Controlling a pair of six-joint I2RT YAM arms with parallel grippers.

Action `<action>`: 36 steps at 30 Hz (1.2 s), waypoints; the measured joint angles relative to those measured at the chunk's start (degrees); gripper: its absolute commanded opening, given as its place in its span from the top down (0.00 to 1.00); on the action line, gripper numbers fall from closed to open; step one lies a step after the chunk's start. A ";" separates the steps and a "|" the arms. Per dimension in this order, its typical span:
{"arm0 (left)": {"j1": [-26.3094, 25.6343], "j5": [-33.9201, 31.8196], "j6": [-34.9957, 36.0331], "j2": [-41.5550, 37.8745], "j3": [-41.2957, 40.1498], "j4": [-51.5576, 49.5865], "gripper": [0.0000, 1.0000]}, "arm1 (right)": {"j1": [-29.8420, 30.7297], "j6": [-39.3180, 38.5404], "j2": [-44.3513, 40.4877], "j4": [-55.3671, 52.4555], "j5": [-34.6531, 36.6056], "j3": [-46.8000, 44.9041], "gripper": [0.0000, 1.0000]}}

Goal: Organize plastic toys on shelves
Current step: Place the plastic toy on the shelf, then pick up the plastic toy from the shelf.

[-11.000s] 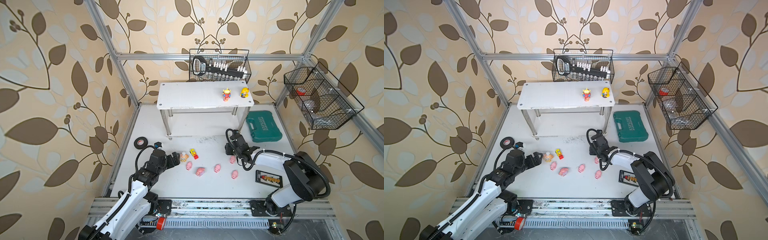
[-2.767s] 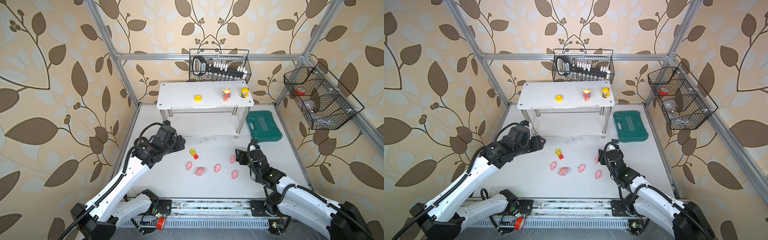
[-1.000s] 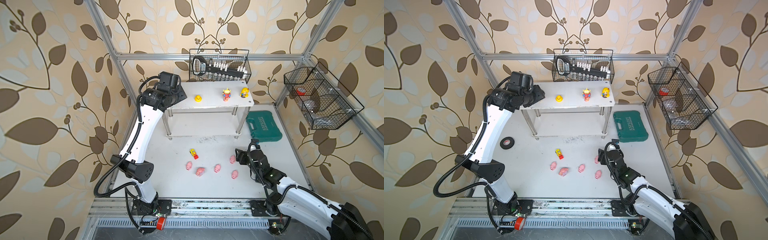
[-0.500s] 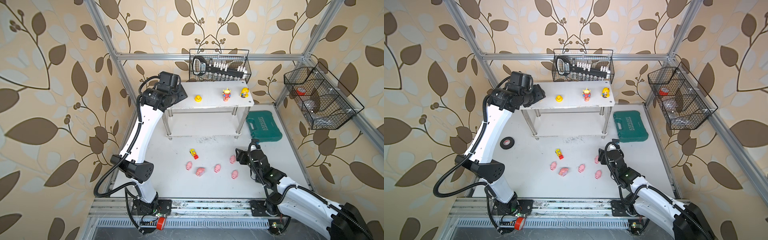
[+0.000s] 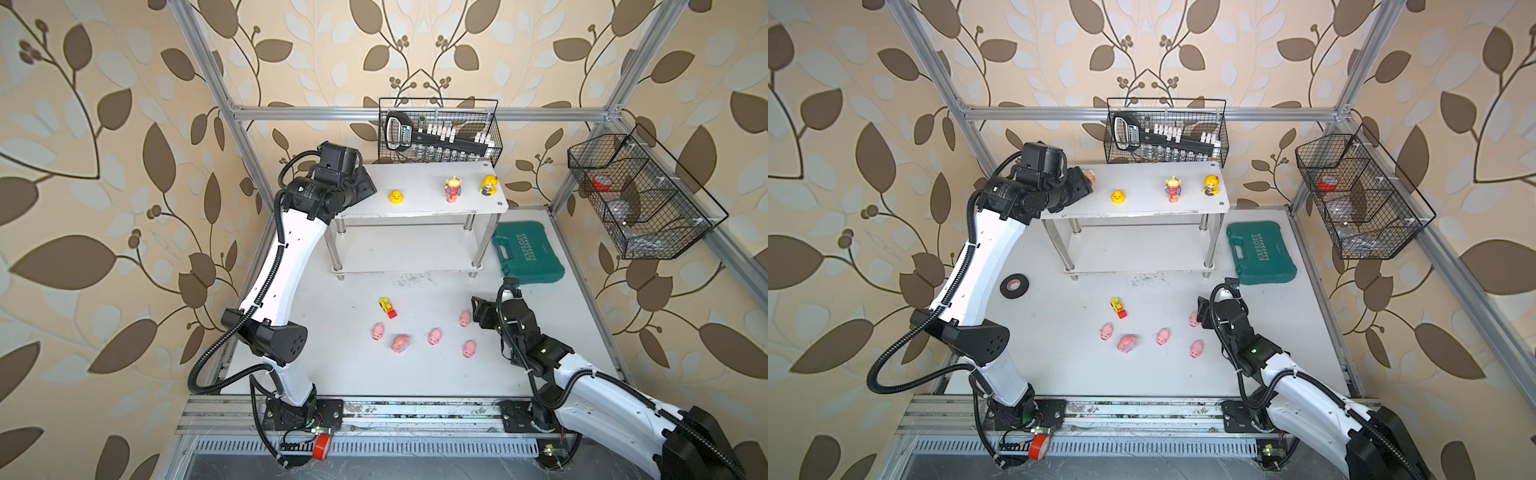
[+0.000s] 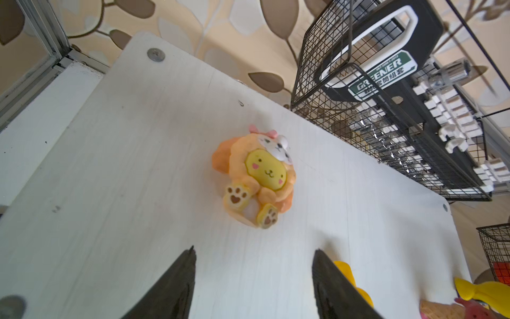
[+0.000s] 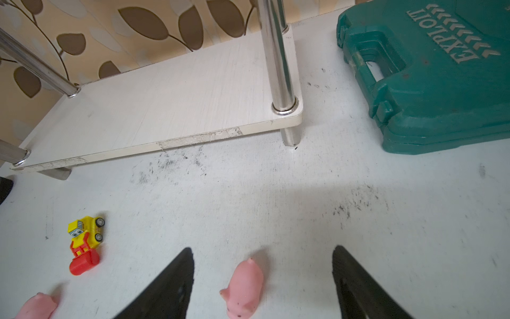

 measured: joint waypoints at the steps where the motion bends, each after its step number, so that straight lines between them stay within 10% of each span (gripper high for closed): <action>1: 0.00 0.00 0.02 0.00 -0.39 0.02 0.33 | -0.02 0.00 0.00 0.00 -0.02 0.00 0.23; 21: 1.22 1.40 24.37 5.77 13.16 0.15 0.19 | -0.04 0.00 -0.70 0.00 -0.50 -0.20 0.23; 36: 2.43 1.40 29.11 12.87 16.17 0.15 0.20 | -0.24 0.00 -0.57 0.00 -0.85 -0.20 0.23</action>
